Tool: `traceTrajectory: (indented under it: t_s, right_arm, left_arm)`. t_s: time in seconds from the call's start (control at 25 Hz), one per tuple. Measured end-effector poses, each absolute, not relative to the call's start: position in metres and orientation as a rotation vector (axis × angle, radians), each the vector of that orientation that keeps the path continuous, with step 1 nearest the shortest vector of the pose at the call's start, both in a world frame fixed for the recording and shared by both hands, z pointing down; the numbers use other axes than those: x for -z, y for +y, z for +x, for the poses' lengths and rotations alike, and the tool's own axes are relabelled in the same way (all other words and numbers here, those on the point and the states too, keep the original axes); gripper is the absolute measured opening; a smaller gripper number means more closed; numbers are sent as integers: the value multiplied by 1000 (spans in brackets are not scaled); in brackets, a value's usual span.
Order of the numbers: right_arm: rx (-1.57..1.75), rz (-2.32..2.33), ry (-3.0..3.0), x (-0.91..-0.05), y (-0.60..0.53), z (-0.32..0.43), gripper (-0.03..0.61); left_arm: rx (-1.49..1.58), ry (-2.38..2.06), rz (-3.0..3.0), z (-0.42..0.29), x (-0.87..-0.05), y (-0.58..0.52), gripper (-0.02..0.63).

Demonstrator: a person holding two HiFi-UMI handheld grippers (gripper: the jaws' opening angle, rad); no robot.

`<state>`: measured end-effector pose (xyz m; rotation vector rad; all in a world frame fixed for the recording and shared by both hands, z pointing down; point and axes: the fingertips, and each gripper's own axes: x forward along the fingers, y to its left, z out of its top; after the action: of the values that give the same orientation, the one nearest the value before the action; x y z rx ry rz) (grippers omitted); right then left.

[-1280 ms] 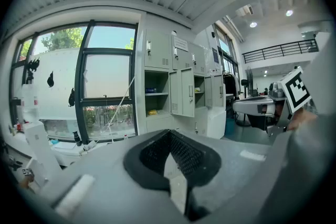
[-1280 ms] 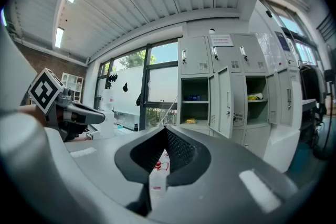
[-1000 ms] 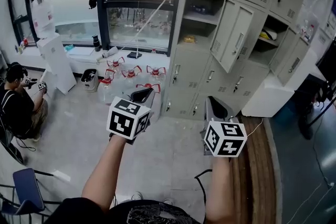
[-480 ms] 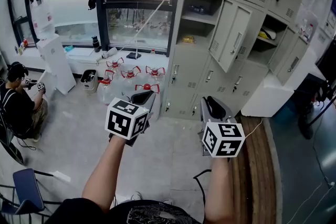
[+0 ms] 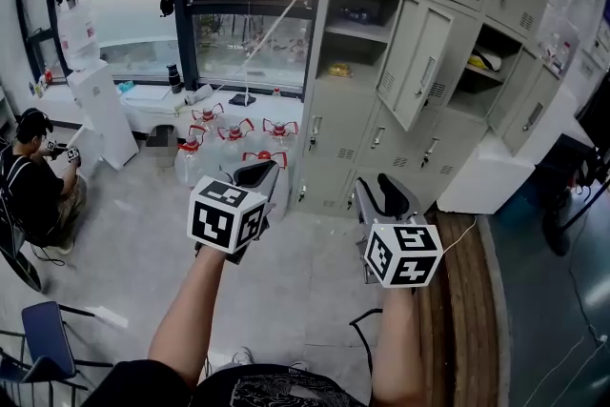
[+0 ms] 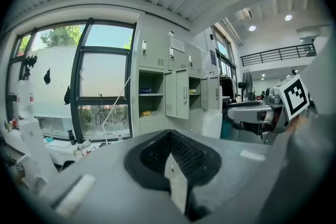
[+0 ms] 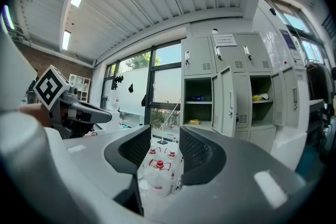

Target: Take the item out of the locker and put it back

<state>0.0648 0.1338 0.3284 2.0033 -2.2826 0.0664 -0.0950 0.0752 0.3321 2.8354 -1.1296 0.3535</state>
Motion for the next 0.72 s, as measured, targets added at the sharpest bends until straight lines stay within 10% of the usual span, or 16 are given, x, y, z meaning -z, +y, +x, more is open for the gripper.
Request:
traceTrajectory:
  t_s: [0.72]
  right_arm:
    - [-60,1918,-2393,-333,136,104,328]
  left_arm:
    - [-403,-1225,2840,-47,-334,77,6]
